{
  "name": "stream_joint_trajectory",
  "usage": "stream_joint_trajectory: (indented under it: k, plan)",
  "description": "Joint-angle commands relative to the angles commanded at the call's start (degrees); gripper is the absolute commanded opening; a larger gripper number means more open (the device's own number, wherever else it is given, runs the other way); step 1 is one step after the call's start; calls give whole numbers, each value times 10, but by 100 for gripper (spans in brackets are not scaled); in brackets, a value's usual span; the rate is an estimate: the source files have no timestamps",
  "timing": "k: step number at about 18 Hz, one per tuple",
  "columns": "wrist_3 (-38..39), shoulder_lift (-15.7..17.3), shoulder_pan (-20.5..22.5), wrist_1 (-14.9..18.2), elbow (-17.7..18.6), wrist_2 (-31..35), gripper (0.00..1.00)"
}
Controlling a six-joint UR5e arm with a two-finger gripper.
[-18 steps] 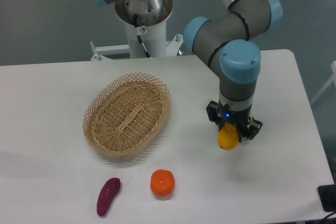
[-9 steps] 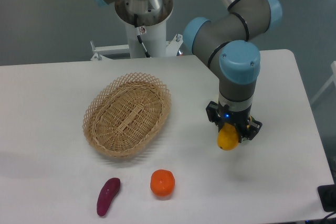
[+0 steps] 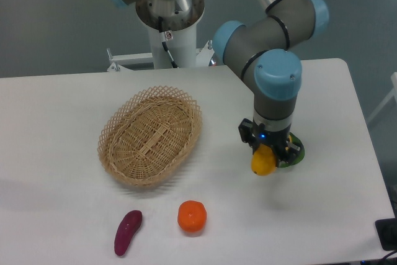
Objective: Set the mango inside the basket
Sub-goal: 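Carry the held mango over the wicker basket and lower it inside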
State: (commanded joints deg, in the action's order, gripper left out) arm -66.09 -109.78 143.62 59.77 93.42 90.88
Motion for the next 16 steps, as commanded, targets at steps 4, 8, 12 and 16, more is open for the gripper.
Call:
stream_joint_trajectory:
  k: [4,8,12,16]
  plan:
    - [7,29,-33,3,32,-1,38]
    - [31,60,-81,4,59,-2,38]
    - [54,69,-133,4,77,-2,38]
    - [56,76,-164,0,113,-1,38]
